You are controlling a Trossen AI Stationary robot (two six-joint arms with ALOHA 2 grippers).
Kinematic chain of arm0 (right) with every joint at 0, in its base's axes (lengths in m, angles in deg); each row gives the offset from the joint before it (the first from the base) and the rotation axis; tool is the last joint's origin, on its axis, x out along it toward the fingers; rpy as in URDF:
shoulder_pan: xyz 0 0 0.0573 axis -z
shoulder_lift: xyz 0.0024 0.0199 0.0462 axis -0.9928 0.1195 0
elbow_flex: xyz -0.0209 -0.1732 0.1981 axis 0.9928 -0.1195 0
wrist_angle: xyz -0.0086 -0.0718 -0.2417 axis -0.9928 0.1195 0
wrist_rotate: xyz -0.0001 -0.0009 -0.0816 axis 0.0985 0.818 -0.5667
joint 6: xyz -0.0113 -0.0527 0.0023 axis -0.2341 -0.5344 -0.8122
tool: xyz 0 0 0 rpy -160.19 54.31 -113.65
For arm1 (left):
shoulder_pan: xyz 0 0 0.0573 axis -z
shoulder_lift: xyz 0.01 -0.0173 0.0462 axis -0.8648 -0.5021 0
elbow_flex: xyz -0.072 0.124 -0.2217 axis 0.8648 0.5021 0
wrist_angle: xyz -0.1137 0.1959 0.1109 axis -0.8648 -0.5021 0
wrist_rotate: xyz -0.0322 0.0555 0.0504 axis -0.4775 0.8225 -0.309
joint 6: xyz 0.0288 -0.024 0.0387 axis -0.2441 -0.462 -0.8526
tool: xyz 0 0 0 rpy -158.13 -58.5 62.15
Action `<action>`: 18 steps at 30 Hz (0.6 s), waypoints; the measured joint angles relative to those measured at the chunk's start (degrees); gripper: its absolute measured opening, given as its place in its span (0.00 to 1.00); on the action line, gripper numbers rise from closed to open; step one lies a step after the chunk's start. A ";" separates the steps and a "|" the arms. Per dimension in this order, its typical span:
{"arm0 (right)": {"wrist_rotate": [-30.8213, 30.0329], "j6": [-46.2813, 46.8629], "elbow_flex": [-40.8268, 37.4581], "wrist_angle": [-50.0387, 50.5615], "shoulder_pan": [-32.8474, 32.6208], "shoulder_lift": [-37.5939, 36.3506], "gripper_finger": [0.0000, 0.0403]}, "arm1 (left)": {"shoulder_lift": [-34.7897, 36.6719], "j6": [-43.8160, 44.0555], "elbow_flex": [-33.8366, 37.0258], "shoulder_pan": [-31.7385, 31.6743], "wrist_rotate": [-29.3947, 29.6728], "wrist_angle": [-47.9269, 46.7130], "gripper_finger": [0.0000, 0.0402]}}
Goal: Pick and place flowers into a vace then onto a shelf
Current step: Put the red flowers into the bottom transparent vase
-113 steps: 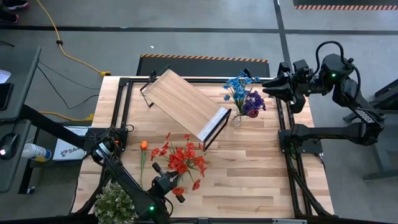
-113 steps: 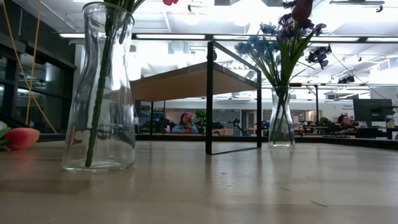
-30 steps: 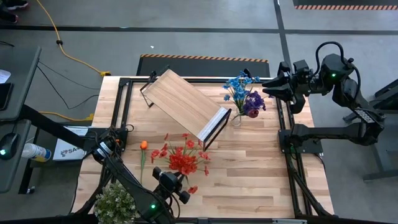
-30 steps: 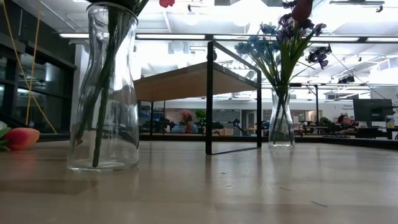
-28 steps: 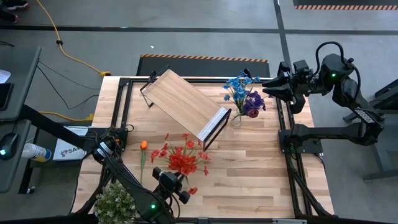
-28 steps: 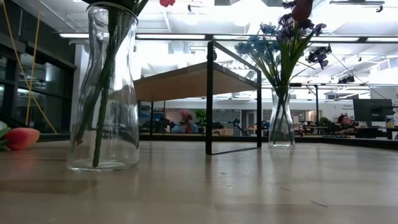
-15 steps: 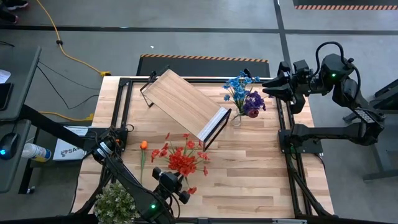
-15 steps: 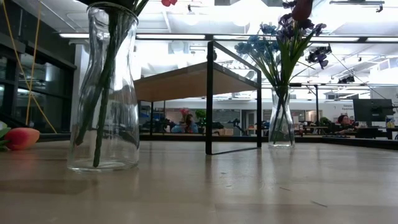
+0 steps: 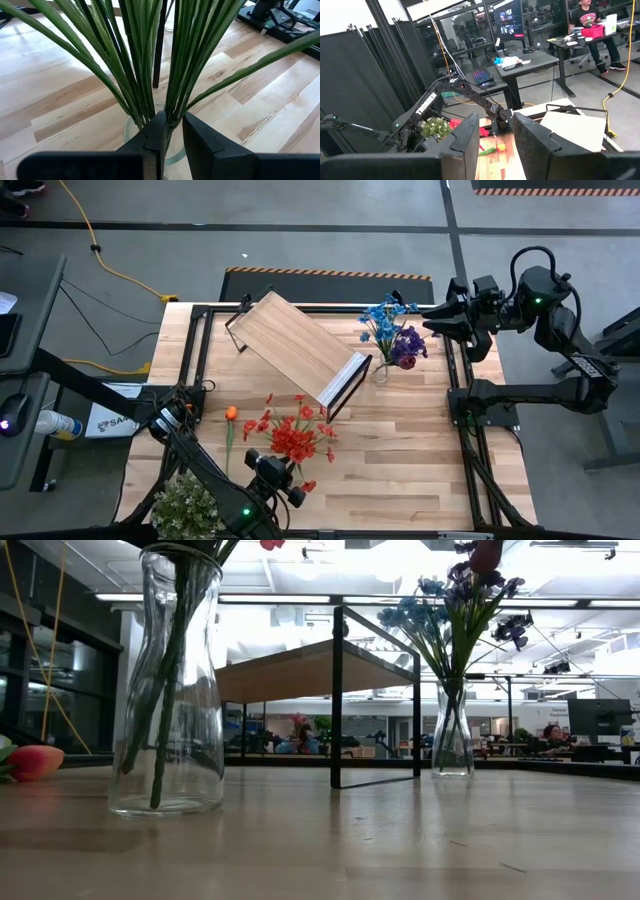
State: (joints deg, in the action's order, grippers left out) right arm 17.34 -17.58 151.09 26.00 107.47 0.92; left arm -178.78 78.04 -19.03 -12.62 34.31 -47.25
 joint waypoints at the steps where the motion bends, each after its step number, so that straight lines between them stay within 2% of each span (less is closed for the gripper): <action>1: 0.00 0.01 0.00 0.00 -0.01 0.00 0.27 | 0.00 0.02 0.00 0.02 -0.12 0.00 0.24; 18: 0.01 -1.06 0.01 -0.04 -0.02 0.00 0.27 | 0.09 -0.09 -0.04 -0.04 -1.99 0.36 0.24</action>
State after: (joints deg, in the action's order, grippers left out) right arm 17.35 -18.64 151.09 25.97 107.45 0.92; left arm -178.70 77.95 -19.07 -12.66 32.32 -46.88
